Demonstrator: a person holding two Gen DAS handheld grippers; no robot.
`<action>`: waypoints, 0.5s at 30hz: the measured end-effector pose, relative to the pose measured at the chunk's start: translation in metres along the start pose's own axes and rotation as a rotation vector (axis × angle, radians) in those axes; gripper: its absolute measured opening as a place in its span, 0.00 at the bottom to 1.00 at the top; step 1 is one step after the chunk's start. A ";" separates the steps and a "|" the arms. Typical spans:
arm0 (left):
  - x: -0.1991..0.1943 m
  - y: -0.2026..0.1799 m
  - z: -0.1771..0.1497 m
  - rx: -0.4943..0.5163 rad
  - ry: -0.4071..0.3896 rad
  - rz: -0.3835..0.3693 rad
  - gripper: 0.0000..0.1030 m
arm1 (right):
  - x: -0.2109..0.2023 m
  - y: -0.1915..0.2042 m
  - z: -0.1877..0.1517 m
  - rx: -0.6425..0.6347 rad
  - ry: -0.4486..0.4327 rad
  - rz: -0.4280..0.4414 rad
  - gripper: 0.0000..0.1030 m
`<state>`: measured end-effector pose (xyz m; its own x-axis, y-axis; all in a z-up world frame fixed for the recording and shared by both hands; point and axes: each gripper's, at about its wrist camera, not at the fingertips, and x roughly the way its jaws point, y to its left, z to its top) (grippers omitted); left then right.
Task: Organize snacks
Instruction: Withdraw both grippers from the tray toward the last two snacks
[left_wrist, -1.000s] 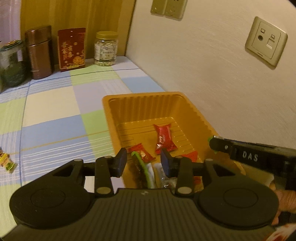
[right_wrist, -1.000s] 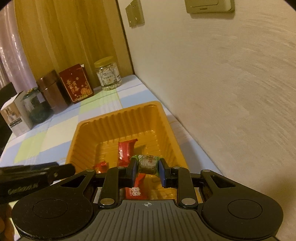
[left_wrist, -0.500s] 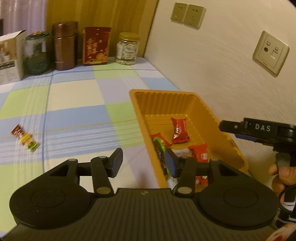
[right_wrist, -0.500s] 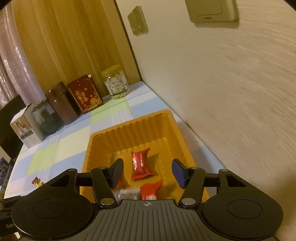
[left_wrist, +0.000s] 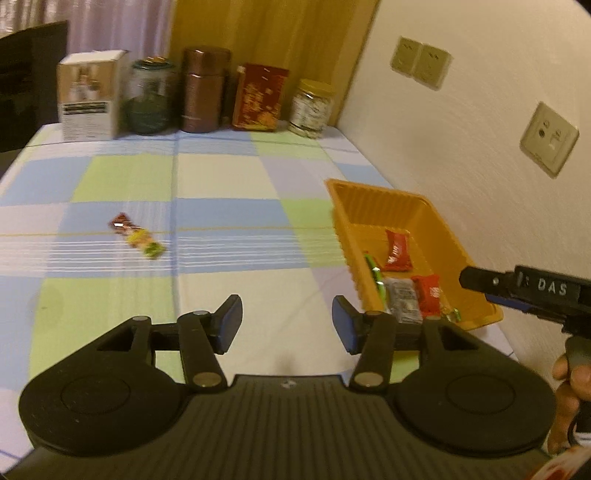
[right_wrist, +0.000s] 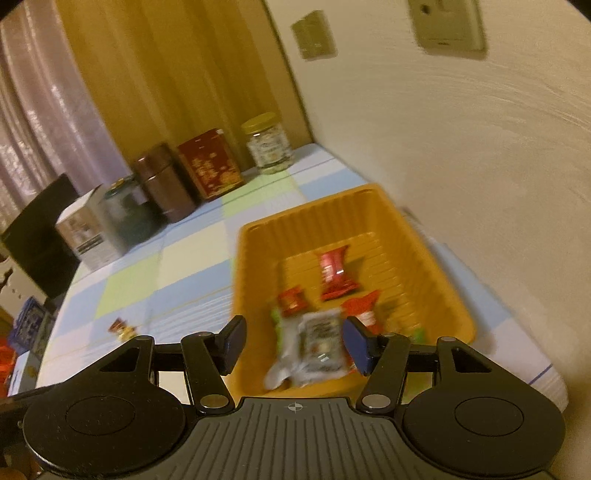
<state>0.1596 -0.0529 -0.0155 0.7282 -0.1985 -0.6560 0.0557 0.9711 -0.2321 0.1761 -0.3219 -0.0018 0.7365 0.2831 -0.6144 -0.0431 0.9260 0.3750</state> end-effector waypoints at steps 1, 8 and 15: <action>-0.005 0.005 -0.001 -0.006 -0.006 0.011 0.49 | -0.002 0.006 -0.002 -0.006 0.001 0.008 0.57; -0.035 0.044 -0.004 -0.069 -0.039 0.079 0.51 | -0.006 0.043 -0.016 -0.046 0.019 0.056 0.57; -0.053 0.079 -0.005 -0.102 -0.043 0.121 0.57 | -0.003 0.077 -0.025 -0.102 0.030 0.088 0.57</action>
<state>0.1221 0.0333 -0.0023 0.7543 -0.0728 -0.6525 -0.1021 0.9687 -0.2261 0.1535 -0.2454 0.0117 0.7063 0.3701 -0.6034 -0.1758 0.9175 0.3569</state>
